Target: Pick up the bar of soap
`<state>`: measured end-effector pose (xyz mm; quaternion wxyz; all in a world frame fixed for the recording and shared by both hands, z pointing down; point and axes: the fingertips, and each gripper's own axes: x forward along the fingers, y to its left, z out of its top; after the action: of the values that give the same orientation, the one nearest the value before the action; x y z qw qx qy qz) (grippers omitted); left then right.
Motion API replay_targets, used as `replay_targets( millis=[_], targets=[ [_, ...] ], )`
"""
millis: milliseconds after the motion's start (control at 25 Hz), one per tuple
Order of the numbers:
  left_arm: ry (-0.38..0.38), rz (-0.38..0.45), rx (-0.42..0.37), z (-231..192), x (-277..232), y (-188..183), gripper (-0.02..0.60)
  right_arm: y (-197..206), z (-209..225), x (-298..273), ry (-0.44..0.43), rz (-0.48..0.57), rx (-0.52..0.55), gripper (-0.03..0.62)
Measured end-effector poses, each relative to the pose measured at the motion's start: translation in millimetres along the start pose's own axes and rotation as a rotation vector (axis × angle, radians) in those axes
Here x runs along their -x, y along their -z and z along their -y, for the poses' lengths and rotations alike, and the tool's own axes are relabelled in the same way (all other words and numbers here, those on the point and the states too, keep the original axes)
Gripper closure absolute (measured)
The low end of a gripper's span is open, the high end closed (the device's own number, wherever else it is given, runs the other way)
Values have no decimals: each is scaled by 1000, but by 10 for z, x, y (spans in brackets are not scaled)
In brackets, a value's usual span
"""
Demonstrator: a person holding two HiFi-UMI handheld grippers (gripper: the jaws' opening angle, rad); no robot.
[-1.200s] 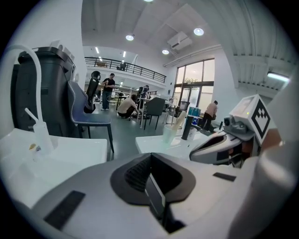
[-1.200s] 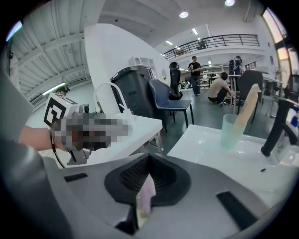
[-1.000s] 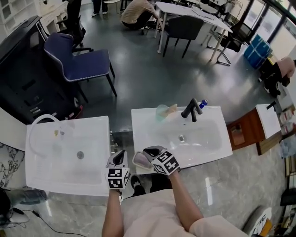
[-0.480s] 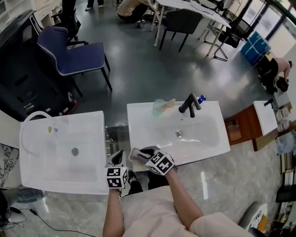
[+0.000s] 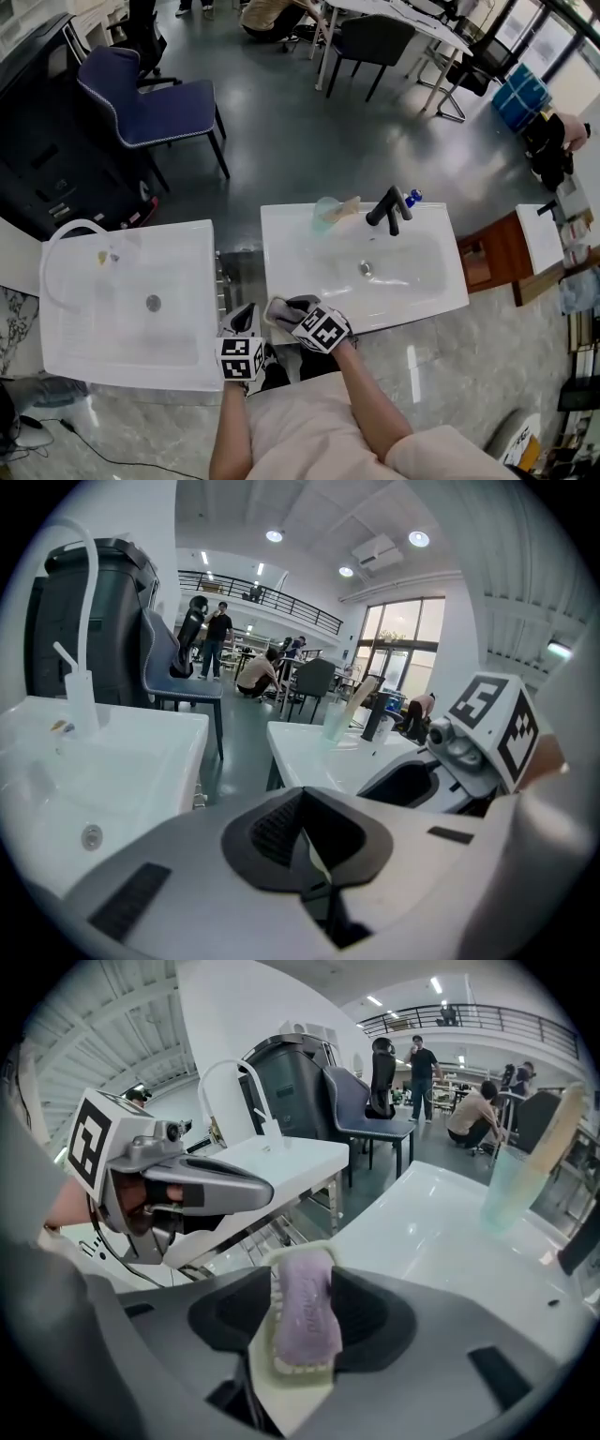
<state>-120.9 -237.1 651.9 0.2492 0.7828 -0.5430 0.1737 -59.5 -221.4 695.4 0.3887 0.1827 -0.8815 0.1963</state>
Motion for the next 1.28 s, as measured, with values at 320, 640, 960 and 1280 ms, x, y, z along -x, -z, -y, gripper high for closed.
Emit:
replay_targets(
  millis=[320, 640, 960, 1280],
  targets=[
    [15, -4, -7, 22, -34, -5, 577, 158, 7, -103, 55, -226, 155, 391],
    [23, -9, -11, 19, -49, 14, 577, 197, 18, -176, 58, -429, 208, 395],
    [23, -3, -16, -29, -71, -19, 577, 235, 25, -220, 74, -520, 209, 399],
    [27, 20, -37, -51, -81, -111, 577, 168, 74, -216, 101, -436, 172, 401]
  ],
)
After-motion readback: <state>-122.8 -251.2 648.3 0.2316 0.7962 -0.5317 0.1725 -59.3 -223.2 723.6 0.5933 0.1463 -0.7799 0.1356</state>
